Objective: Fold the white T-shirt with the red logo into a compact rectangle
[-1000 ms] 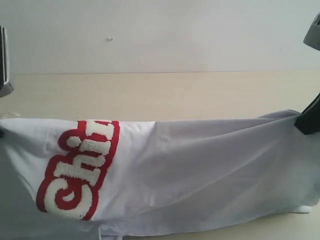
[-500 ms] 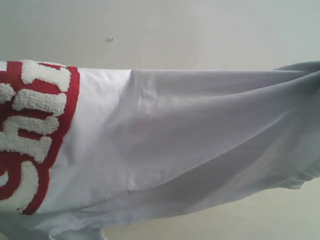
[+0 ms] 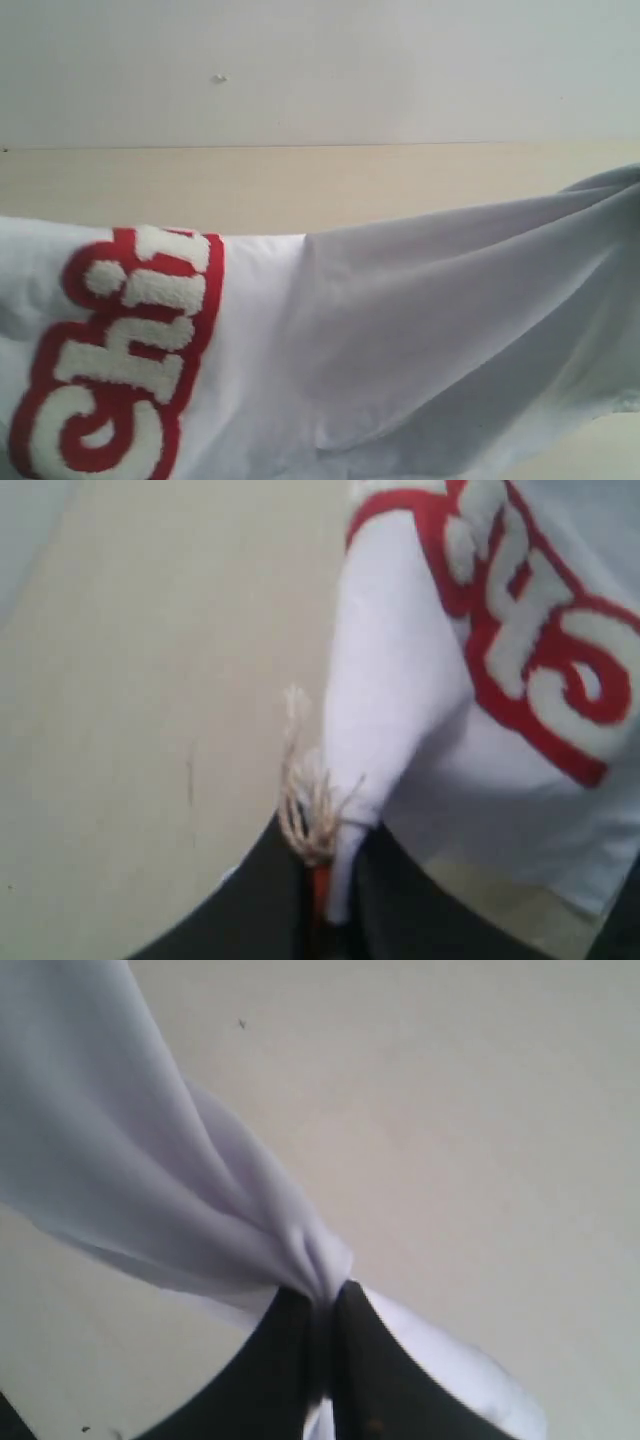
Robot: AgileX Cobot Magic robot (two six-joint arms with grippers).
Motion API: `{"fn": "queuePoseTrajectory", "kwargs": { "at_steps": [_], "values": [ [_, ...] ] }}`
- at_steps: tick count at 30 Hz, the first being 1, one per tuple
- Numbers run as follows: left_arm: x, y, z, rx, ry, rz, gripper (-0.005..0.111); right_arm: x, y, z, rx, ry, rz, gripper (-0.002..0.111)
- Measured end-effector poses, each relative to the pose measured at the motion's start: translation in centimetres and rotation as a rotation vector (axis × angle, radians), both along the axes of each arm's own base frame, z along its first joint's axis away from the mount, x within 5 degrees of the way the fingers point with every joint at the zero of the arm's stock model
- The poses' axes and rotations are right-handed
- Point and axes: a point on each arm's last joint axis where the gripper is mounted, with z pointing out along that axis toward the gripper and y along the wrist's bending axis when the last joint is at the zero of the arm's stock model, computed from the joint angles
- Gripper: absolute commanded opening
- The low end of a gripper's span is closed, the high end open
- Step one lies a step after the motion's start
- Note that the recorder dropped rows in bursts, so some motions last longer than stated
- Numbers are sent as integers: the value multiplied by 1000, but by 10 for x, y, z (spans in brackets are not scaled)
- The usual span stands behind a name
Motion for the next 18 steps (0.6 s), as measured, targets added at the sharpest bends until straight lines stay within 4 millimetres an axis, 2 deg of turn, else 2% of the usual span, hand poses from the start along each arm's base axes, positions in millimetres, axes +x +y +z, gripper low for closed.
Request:
{"fn": "queuePoseTrajectory", "kwargs": {
  "at_steps": [3, 8, 13, 18],
  "values": [
    [28, -12, -38, 150, 96, -9, 0, 25, -2, -20, -22, 97, 33, 0],
    [66, -28, -83, 280, 134, -24, 0, 65, -3, -59, -26, 242, 55, 0],
    [99, -44, -118, 302, 124, -40, 0, 102, -4, -108, -12, 357, 50, 0],
    [137, -44, -147, 252, 66, 19, 0, 123, -5, -135, -3, 362, 20, 0]
  ]
}}
